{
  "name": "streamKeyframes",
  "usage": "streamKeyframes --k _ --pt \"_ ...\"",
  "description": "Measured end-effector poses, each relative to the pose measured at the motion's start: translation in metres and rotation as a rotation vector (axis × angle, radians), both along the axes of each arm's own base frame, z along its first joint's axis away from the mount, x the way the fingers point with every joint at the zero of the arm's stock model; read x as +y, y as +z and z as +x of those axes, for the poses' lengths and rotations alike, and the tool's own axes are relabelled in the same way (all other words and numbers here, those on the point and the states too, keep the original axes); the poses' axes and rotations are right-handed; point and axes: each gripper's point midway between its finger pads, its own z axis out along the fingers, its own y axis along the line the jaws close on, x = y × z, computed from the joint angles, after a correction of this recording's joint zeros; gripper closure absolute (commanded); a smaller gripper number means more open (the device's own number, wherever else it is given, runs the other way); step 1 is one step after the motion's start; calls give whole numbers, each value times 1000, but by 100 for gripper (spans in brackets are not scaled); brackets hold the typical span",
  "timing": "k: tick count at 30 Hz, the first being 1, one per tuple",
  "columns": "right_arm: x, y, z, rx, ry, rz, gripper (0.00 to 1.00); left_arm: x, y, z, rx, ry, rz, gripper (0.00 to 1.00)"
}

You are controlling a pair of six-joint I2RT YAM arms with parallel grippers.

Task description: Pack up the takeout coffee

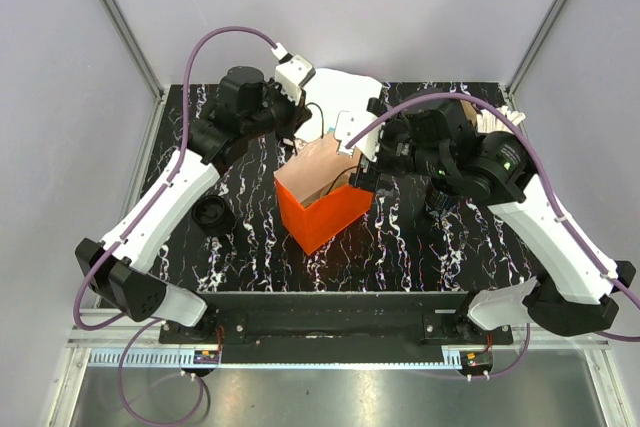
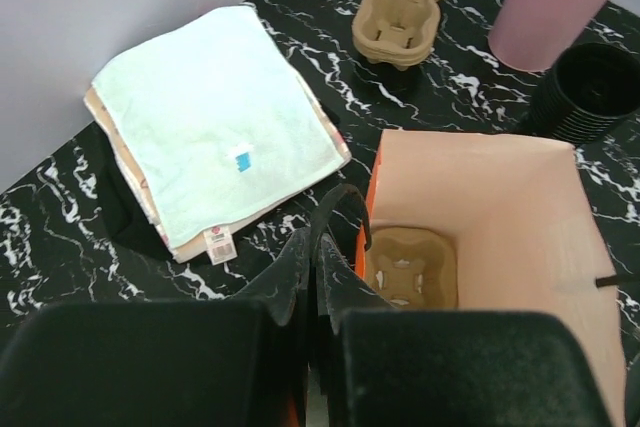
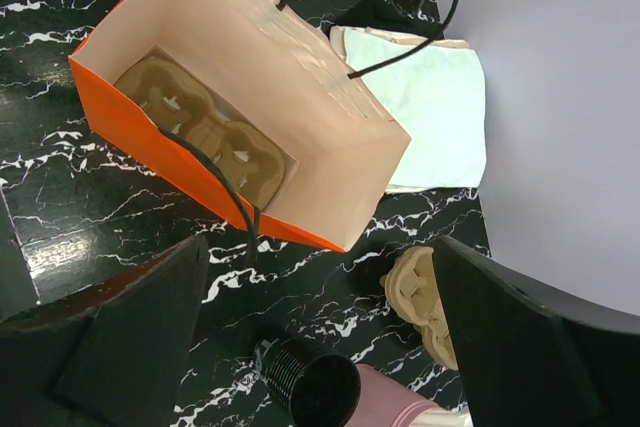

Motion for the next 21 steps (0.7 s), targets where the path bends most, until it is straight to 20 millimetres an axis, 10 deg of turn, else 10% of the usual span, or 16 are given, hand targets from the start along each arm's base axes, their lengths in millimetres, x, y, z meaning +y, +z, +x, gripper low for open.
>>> streamKeyframes --k 21 --pt "-16 29 18 -87 -140 87 0 37 25 27 -67 164 -1 100"
